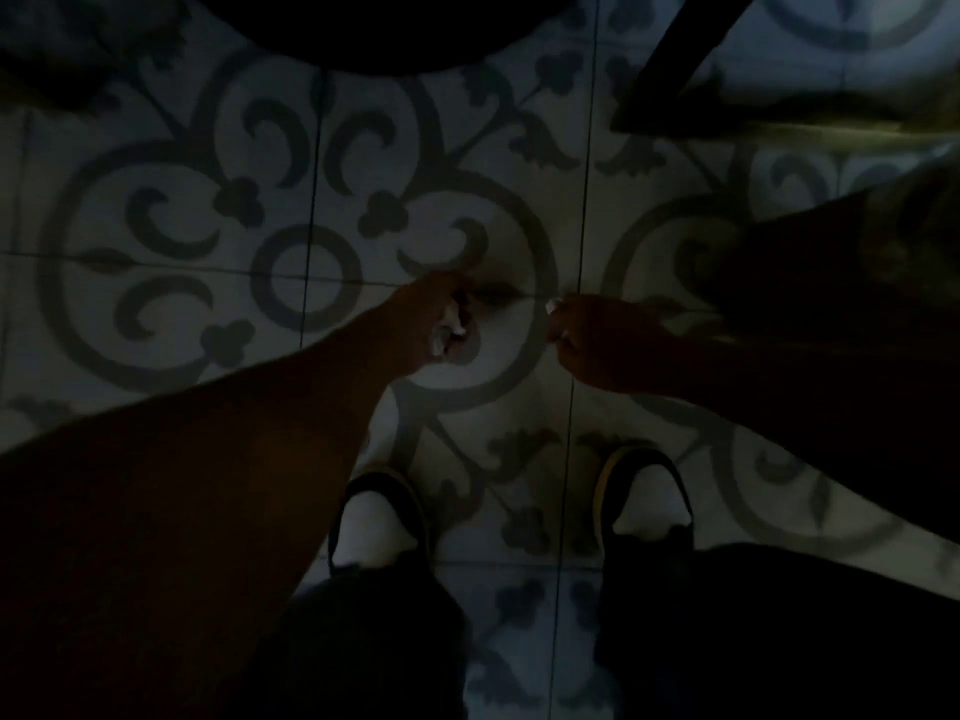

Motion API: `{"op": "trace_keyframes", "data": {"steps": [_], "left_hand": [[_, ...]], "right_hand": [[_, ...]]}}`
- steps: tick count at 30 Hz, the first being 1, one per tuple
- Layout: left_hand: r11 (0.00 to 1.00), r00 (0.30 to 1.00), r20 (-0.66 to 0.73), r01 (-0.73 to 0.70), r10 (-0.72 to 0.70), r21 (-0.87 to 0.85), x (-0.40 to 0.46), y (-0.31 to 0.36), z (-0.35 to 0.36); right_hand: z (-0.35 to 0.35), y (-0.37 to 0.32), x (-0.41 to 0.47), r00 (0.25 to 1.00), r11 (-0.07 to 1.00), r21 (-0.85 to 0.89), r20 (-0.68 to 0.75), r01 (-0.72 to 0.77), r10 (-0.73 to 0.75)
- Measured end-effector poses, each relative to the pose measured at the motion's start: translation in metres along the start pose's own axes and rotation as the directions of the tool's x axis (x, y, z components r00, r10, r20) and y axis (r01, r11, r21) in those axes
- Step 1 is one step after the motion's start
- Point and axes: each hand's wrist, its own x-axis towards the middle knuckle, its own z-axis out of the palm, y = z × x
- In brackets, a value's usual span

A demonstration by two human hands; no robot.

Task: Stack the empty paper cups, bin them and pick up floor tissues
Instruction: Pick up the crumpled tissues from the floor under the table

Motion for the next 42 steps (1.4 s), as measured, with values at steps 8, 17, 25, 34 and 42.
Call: {"op": "trace_keyframes", "data": {"steps": [8,17,25,34,42], "left_hand": [[0.936,0.989,-0.050,0.117,-0.142,-0.332,-0.087,-0.060,0.022],[0.876,0.993,-0.014,0.098,-0.118,-0.472,-0.245,-0.029,0.034],[0.887,0.993,-0.024,0.095,-0.118,-0.451,-0.339,0.059,0.019],[0.875,0.998,0.040,-0.020,0.045,-0.484,-0.385,0.102,-0.003],[0.924,0.988,0.154,0.030,0.031,-0.381,-0.387,0.124,0.031]], "right_hand": [[-0.013,-0.061,-0.079,0.942,0.960,0.200,0.312,-0.195,0.127],[-0.109,-0.134,-0.176,0.846,0.970,0.101,0.514,-0.222,0.141],[-0.220,-0.173,-0.218,0.880,0.975,0.082,0.451,-0.208,0.150],[-0.298,-0.184,-0.240,0.898,0.925,0.155,0.339,-0.347,0.280],[-0.320,-0.150,-0.267,0.917,0.877,0.289,0.235,-0.383,0.323]]}}
